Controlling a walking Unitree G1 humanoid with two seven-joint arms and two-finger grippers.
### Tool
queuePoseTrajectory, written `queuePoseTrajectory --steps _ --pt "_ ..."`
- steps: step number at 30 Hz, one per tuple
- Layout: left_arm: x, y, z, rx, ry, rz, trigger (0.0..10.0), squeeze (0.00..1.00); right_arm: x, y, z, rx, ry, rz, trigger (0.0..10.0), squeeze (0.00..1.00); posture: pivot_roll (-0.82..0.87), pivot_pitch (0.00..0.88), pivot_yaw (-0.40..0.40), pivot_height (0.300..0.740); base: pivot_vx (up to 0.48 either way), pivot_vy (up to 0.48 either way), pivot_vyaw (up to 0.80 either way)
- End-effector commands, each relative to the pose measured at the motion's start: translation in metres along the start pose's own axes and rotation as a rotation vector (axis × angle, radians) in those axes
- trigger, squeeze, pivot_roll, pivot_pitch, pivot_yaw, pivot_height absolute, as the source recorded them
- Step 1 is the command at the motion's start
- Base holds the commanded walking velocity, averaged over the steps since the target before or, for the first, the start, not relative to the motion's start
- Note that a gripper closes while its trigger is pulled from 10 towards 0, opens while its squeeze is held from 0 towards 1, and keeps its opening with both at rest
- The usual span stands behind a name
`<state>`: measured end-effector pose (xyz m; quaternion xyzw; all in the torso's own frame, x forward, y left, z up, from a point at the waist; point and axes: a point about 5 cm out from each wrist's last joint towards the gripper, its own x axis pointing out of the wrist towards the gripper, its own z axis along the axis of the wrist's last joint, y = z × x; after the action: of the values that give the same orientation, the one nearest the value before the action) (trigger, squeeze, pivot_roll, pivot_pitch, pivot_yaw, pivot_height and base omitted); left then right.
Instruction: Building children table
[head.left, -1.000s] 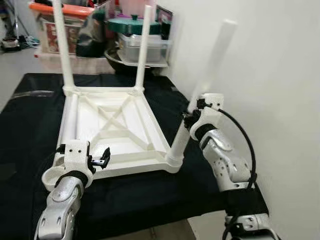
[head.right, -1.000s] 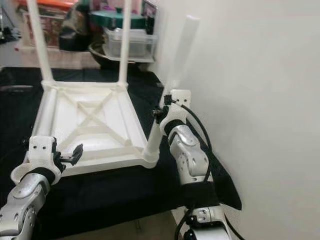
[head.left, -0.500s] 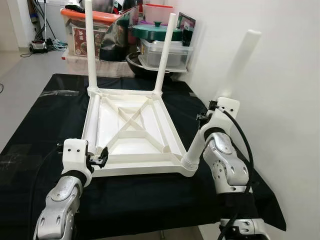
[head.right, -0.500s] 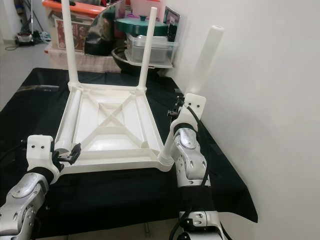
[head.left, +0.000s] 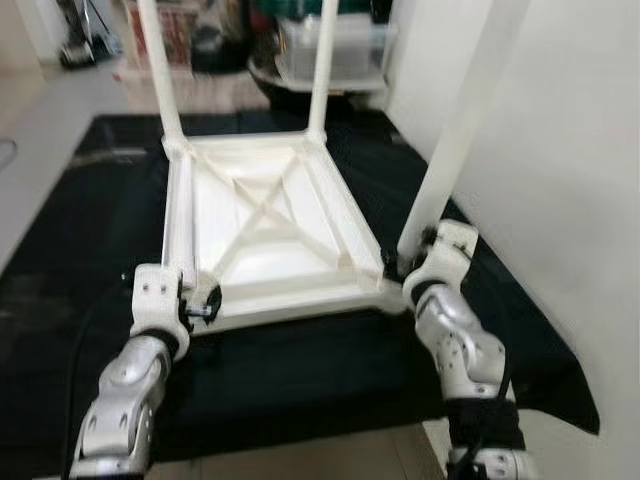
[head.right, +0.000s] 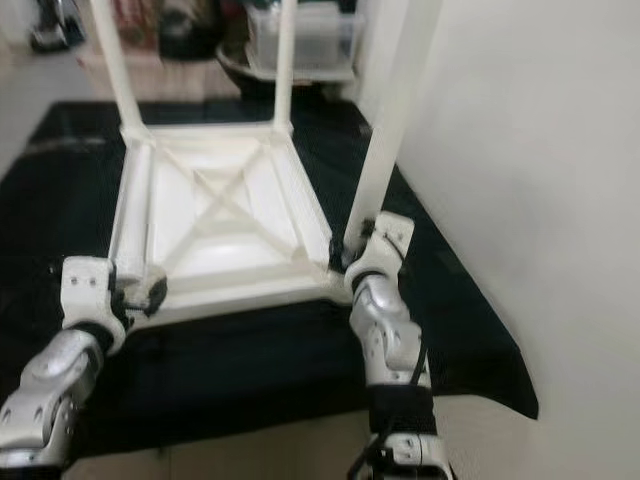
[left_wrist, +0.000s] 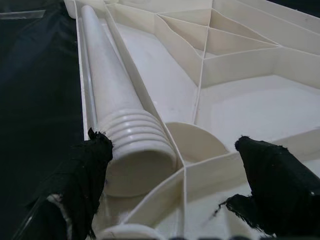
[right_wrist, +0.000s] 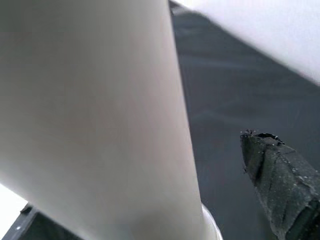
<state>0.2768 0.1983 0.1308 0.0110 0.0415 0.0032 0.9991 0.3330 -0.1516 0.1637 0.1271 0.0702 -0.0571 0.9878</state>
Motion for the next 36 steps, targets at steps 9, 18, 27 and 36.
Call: queuePoseTrajectory --steps 9,18,27,36 --pt "0.0 0.001 -0.005 0.009 0.028 -0.016 10.0 0.0 -0.011 0.01 0.047 -0.023 -0.131 0.233 10.0 1.0 0.03 0.0 -0.075 0.74 0.0 0.0 0.0" --pt "0.0 0.0 -0.006 0.01 0.028 -0.028 10.0 0.0 0.001 0.002 0.057 -0.095 -0.099 0.519 10.0 0.0 0.02 0.0 -0.07 0.74 0.0 0.0 0.0" --pt "0.001 -0.003 -0.006 0.009 0.029 -0.037 10.0 0.0 0.029 -0.02 0.072 -0.196 -0.095 0.711 10.0 0.0 0.04 0.0 -0.073 0.74 0.0 0.0 0.0" --pt "0.001 -0.002 -0.007 0.014 0.035 -0.042 10.0 0.0 0.05 -0.038 0.088 -0.234 -0.102 0.755 10.0 0.0 0.07 0.0 -0.082 0.74 0.0 0.0 0.0"
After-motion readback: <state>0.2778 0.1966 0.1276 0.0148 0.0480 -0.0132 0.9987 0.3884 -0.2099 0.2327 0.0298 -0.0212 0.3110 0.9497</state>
